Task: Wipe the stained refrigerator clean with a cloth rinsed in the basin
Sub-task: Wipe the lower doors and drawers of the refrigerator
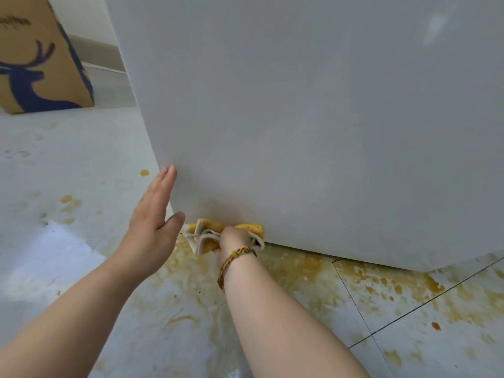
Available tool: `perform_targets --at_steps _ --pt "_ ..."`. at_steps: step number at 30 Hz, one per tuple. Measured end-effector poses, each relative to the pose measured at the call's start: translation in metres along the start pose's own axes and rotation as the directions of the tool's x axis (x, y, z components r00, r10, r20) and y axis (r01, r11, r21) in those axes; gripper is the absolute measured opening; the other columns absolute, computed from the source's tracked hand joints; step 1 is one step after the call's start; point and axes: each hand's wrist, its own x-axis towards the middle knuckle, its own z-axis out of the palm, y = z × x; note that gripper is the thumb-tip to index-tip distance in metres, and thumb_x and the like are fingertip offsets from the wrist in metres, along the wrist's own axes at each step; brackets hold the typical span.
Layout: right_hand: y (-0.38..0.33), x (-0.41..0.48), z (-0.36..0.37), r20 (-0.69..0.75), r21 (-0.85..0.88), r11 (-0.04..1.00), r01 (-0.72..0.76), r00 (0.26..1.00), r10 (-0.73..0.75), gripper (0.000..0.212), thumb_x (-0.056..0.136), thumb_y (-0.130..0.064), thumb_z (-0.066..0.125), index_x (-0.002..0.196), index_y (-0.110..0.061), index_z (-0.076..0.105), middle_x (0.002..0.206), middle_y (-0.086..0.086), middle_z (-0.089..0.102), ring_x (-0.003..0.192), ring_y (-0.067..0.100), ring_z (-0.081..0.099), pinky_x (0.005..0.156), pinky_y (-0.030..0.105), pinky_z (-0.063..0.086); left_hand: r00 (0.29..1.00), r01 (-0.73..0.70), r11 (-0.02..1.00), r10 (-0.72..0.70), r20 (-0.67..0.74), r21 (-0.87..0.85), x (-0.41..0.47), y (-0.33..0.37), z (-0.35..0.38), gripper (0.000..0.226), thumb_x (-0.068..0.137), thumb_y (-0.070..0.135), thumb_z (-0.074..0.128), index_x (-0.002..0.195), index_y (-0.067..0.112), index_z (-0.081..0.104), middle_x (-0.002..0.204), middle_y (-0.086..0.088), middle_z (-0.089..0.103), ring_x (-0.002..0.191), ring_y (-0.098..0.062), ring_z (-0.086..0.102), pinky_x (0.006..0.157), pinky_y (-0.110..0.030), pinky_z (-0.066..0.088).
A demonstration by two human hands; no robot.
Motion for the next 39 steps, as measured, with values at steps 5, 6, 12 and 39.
perform_targets --at_steps 5,6,12,39 --pt "0.017 -0.034 -0.028 -0.378 -0.073 0.653 0.754 0.585 -0.717 0.044 0.090 0.003 0.041 0.132 -0.001 0.032 0.119 0.010 0.042 0.113 0.030 0.048 0.090 0.017 0.035 0.995 0.100 0.989 -0.099 0.010 -0.107 -0.001 0.000 -0.015 0.066 0.094 0.002 0.037 0.143 0.035 0.008 0.142 0.028 0.007 0.136 0.008 0.002 0.108 -0.016 0.006" --pt "0.013 -0.034 -0.040 -0.340 -0.267 0.400 0.877 0.303 -0.890 0.047 0.086 0.004 0.038 0.132 -0.003 0.033 0.120 0.008 0.040 0.114 0.028 0.044 0.099 0.020 0.032 0.994 0.109 0.986 -0.107 0.020 -0.124 -0.002 0.000 -0.017 0.066 0.094 0.003 0.037 0.142 0.036 0.008 0.146 0.026 0.007 0.138 0.005 0.002 0.110 -0.019 0.007" --pt "-0.069 -0.061 -0.071 -0.194 -0.608 -0.365 0.705 -0.578 -0.792 0.027 0.095 -0.015 0.038 0.120 -0.008 0.045 0.117 0.010 0.041 0.114 0.005 0.034 0.102 0.023 0.028 0.986 0.164 0.961 -0.163 0.023 -0.223 -0.002 0.007 -0.026 0.065 0.095 0.007 0.037 0.141 0.040 0.008 0.151 0.019 0.009 0.140 -0.003 0.006 0.114 -0.028 0.011" --pt "0.004 0.013 -0.009 0.937 -0.340 -0.939 0.054 -0.066 -0.344 0.020 0.065 -0.030 0.056 0.051 -0.020 0.067 0.077 0.000 0.062 0.080 0.022 0.035 0.078 0.031 0.030 0.966 0.254 0.837 -0.245 0.084 -0.485 -0.006 0.006 -0.046 0.046 0.097 0.027 0.028 0.140 0.042 0.016 0.149 0.019 0.020 0.125 0.009 0.021 0.093 -0.013 0.020"
